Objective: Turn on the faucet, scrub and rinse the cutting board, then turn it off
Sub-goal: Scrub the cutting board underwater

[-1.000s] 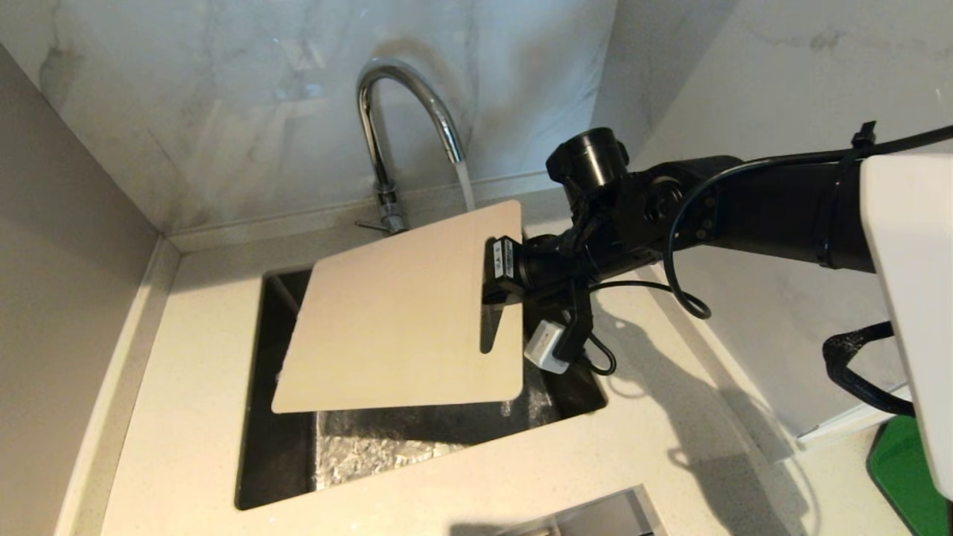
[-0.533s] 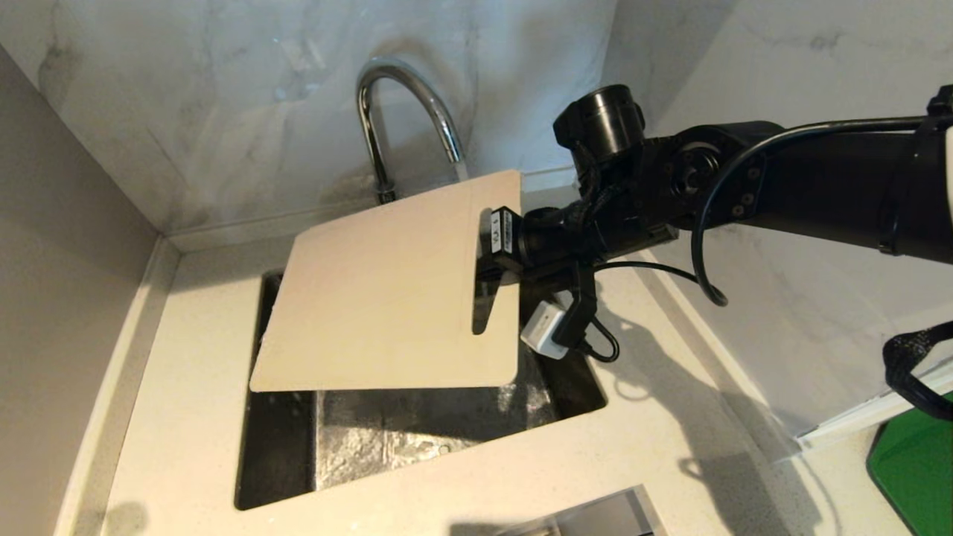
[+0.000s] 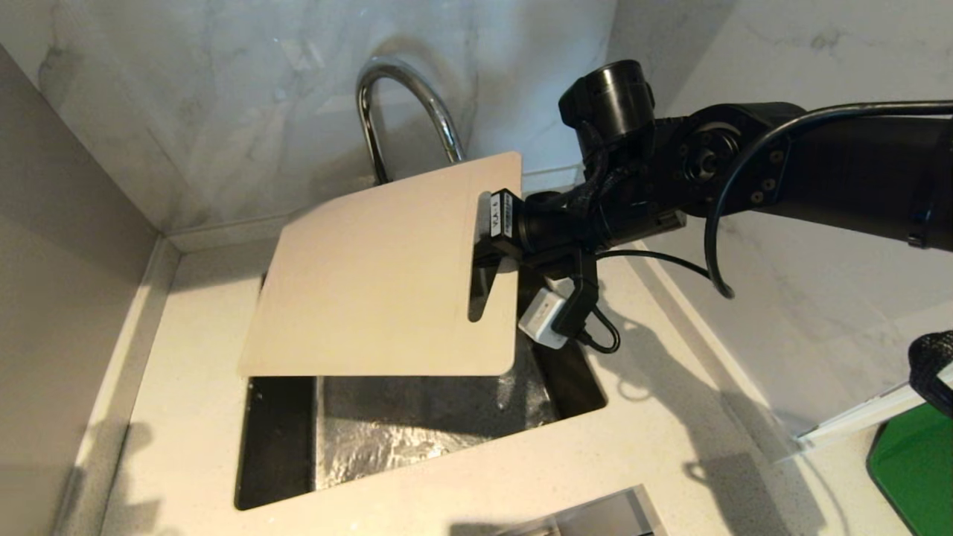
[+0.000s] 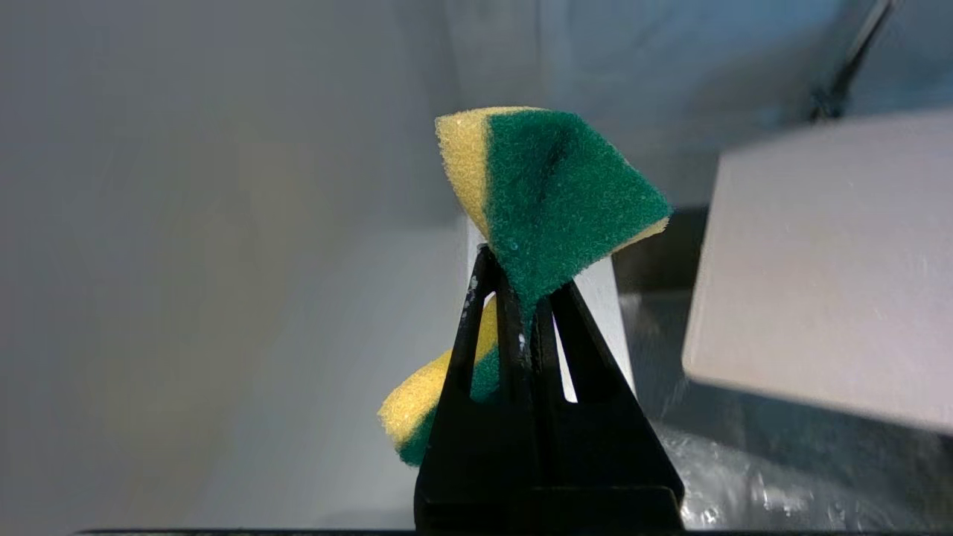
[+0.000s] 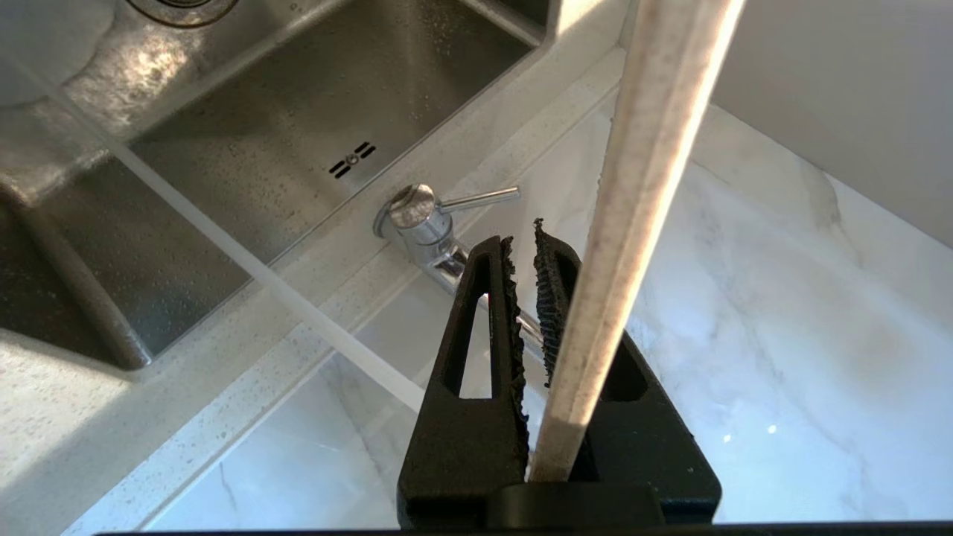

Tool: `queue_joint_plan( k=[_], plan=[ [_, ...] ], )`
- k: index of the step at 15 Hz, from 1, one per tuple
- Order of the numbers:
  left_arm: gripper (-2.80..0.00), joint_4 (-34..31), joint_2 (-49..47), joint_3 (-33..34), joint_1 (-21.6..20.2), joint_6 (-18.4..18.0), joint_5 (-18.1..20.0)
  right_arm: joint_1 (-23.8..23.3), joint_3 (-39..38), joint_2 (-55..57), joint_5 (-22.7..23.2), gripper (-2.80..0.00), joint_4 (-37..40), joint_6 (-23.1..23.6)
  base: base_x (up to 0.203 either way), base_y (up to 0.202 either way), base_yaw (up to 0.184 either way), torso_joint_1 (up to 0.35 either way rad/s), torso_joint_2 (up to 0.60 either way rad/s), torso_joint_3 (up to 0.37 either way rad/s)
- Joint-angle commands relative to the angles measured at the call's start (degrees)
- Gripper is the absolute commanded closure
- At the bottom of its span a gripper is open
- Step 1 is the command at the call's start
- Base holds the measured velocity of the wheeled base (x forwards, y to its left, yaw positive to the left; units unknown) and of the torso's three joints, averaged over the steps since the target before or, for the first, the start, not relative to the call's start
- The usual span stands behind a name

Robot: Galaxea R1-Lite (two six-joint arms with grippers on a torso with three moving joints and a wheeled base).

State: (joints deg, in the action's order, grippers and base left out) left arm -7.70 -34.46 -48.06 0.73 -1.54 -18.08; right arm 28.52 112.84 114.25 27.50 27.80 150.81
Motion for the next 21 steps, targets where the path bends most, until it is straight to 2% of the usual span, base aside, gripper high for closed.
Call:
queue_joint_plan(
  k=[1,4,7,11,14,18,21],
  plan=[
    [0.00,-0.01,-6.88,-6.16,-0.08,-0.60,-0.88,0.57,0.02,0.01,0.18,0.00,0.15,0.80,0.000,0.000,0.000,0.000,0.00,0.000],
    [0.00,0.06,-10.92,-9.73,-0.58,-2.51,-1.16,1.10,0.02,-0.01,0.18,0.00,0.15,0.72,0.000,0.000,0.000,0.000,0.00,0.000],
    [0.00,0.08,-16.64,-14.50,-4.50,-3.03,-0.94,1.19,0.02,-0.08,0.18,0.00,0.15,0.72,0.000,0.000,0.000,0.000,0.00,0.000],
    [0.00,-0.12,-26.98,-22.05,-8.08,-4.22,3.45,1.45,-0.02,-1.11,0.18,0.00,-1.98,-1.29,0.000,0.000,0.000,0.000,0.00,0.000],
    [0.00,-0.09,-36.24,-27.82,-8.41,-4.84,4.11,2.03,-0.07,-1.66,0.18,0.00,-2.22,-1.83,0.000,0.000,0.000,0.000,0.00,0.000],
    [0.00,-3.53,-47.36,-37.33,-6.58,-3.97,3.89,4.36,-0.69,-1.58,0.10,0.00,-2.22,-2.45,0.000,0.000,0.000,0.000,0.00,0.000],
    [0.00,-14.31,-50.28,-45.24,-0.04,2.05,3.69,5.16,-2.88,-1.77,0.01,0.00,-2.37,-2.45,0.000,0.000,0.000,0.000,0.00,0.000]
  ],
)
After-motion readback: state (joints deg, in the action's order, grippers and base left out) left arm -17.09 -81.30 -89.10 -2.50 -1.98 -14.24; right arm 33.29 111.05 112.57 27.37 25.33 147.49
